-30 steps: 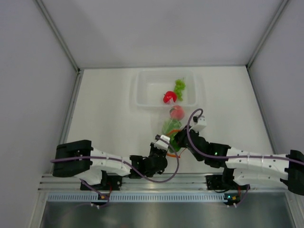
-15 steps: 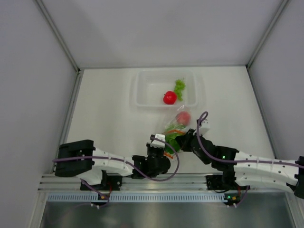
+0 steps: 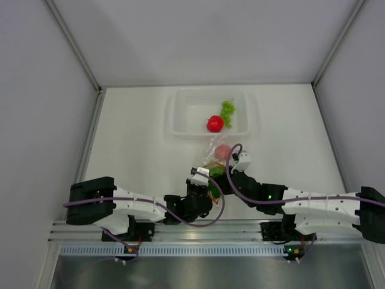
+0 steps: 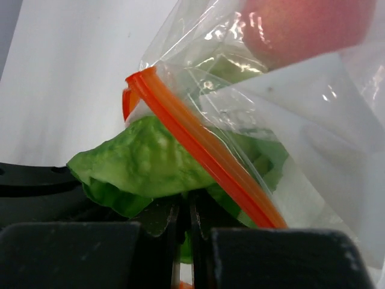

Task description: Open the zip-top bag and remove the fake food

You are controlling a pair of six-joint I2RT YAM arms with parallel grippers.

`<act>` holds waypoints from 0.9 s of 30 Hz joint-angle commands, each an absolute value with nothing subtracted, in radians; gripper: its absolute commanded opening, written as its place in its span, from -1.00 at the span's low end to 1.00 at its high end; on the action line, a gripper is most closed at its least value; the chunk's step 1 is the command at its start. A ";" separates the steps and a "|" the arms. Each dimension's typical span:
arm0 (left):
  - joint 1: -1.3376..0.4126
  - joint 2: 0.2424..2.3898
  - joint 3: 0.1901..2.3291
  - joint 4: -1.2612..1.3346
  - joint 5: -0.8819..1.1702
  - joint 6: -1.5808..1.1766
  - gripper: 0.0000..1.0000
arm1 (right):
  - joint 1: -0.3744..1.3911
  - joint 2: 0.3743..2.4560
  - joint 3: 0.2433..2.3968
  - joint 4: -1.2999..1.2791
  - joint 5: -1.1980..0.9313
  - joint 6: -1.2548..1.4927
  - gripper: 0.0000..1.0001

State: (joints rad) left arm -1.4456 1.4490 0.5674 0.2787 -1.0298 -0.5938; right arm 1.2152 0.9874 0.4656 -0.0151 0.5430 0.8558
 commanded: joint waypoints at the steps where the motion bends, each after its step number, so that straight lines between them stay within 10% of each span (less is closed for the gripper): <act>1: -1.419 1.399 0.523 0.509 -0.811 -0.506 -1.00 | 1.241 1.029 0.603 0.109 0.485 0.807 -1.00; 13: -1.388 1.468 0.506 0.620 -0.633 -0.413 -1.00 | 1.246 1.065 0.772 0.037 0.465 0.741 -1.00; 27: -1.359 1.428 0.465 0.477 -0.994 -0.633 -1.00 | 1.243 0.790 0.641 -0.110 0.374 0.719 -1.00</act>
